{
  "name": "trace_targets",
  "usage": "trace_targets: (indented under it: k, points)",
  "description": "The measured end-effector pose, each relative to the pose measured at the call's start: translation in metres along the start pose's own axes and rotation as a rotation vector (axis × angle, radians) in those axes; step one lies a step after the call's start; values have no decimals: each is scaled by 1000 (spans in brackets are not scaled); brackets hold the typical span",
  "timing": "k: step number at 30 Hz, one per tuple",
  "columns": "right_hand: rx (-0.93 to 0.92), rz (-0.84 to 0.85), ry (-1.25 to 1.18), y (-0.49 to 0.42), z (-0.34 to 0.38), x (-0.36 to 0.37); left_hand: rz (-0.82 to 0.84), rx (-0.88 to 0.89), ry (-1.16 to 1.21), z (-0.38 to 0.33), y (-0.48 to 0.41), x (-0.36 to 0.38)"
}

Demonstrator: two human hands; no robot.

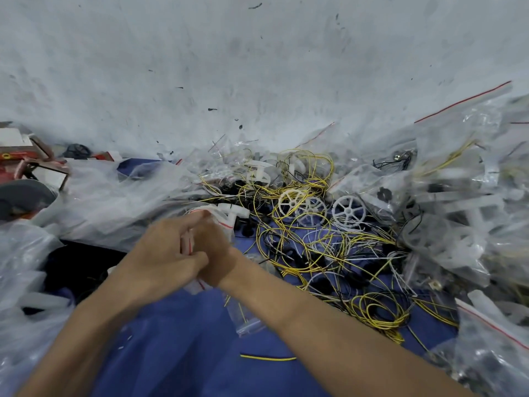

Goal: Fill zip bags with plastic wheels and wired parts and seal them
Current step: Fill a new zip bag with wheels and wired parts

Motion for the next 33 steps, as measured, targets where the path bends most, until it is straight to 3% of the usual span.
trace_targets:
  k: [3, 4, 6, 7, 8, 9, 10, 11, 12, 14, 16, 18, 19, 21, 23, 25, 33]
  points:
    - [265, 6, -73, -13, -12, 2, -48, 11, 12, 0, 0, 5]
    - [213, -3, 9, -13, -10, 2, -59, 4, 14, 0, 0, 7]
    - [266, -37, -138, -19, -22, 7, -69, -6, 25, 5, -2, 10]
    - [168, 32, 97, -16, -20, 5, -82, -20, 41, 9, -4, 11]
    - [4, 150, 480, -16, -14, 3, -102, -48, 88, 15, -5, 12]
    - [-110, 267, 649, -15, -12, 0, -125, -76, 154, 18, -6, 11]
    - [-87, 382, 730, -13, -15, 0, -153, -103, 215, 20, -7, 10]
    - [-56, 391, 830, -9, -17, -3, -175, -118, 270, 23, -7, 10]
    - [-37, 344, 882, -4, -13, -10, -189, -124, 312, 24, -7, 11]
    - [-174, 220, 876, 7, -7, -20, -199, -146, 353, 28, -7, 12]
    - [-251, -78, 599, 20, 0, -44, -208, -144, 383, 31, -6, 11]
    - [-51, -364, 393, 29, -15, -85, -212, -150, 412, 31, -5, 11]
    - [128, -347, 444, 33, -29, -110, -208, -155, 410, 32, -4, 11]
    - [594, 33, 679, 48, -66, -150, -202, -157, 347, 33, -4, 12]
    - [874, 396, 738, 71, -92, -161, -223, -160, 253, 33, -6, 14]
    - [918, 474, 644, 87, -110, -145, -227, -173, 207, 33, -6, 14]
    - [804, 108, 522, 95, -126, -130, -176, -170, 290, 34, -5, 15]
Point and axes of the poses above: each hand's wrist, its own y-axis away from the middle knuckle, its own x-axis out of the palm, z = x × y, the point moved 2 cm from there along -y, towards the middle knuckle, and after that the axes turned 2 degrees about -y, right-handed, at the moved point
